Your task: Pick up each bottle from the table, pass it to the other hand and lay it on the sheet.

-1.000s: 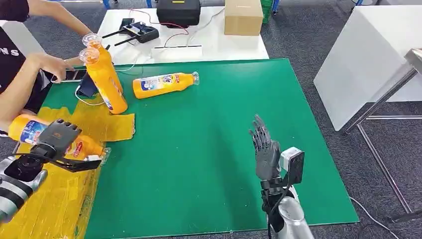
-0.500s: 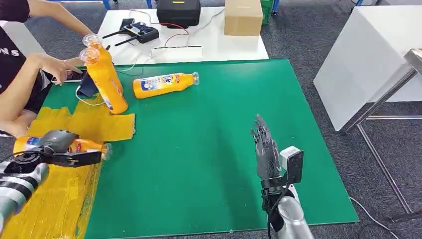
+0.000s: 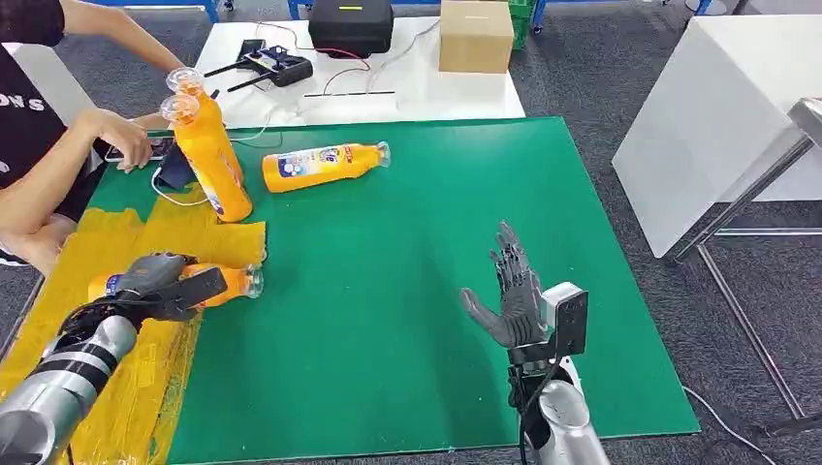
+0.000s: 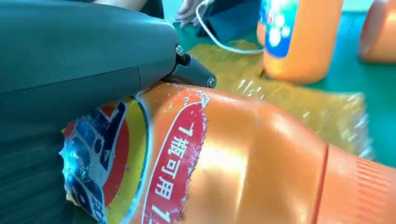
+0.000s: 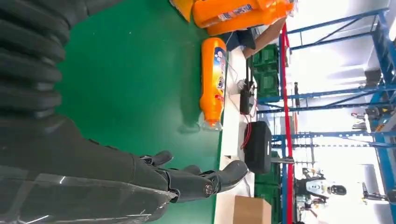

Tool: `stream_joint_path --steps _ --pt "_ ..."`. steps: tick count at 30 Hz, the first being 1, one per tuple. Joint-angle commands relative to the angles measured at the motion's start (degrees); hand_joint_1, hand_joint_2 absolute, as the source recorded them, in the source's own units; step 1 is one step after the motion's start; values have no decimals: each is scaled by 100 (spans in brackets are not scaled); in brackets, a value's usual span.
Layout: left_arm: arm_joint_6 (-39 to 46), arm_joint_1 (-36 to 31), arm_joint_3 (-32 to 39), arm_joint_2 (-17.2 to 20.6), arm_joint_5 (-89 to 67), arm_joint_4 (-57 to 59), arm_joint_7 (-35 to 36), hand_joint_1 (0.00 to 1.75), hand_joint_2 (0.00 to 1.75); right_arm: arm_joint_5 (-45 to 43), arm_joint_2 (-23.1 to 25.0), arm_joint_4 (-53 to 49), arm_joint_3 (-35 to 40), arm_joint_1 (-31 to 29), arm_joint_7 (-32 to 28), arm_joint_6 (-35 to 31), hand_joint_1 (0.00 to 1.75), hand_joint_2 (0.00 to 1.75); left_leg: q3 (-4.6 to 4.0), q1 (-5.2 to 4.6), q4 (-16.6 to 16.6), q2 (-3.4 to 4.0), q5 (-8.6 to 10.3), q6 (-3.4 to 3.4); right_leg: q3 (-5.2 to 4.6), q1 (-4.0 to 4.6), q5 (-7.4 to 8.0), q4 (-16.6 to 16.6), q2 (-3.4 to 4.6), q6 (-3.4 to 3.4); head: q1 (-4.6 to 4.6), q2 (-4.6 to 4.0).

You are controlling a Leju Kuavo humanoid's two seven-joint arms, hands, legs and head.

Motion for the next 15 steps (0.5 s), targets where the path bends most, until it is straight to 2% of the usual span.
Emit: stream_joint_path --steps 1,2,3,4,8,15 --pt "-206 340 397 -493 304 -17 -128 175 175 13 -1 343 -5 -242 35 -29 0 175 18 2 -8 -2 2 -5 19 2 1 -9 -10 -1 0 0" --pt "-230 375 438 -528 409 -58 -179 161 175 13 1 351 -1 -244 35 -29 0 175 19 2 -11 -3 4 -6 20 2 4 -14 -15 -2 2 0" --pt "-181 433 475 -581 488 -139 -211 17 175 15 3 360 4 -248 39 -30 0 175 18 2 -12 -7 7 -2 22 2 4 -14 -19 -1 0 0" --pt "-83 468 469 -600 463 -208 -170 0 175 17 10 364 8 -248 42 -31 0 175 19 2 -12 -3 7 -2 23 3 5 -15 -15 -2 2 0" --pt "571 535 515 -791 406 -460 108 0 175 153 15 318 39 -215 61 -116 0 175 22 1 -10 -6 10 6 29 2 2 -13 -17 -1 2 2" --pt "1020 658 772 -927 595 -661 -10 0 175 203 -8 335 66 -151 56 -155 0 175 14 6 -1 5 3 1 19 8 -2 -8 -15 -1 2 0"
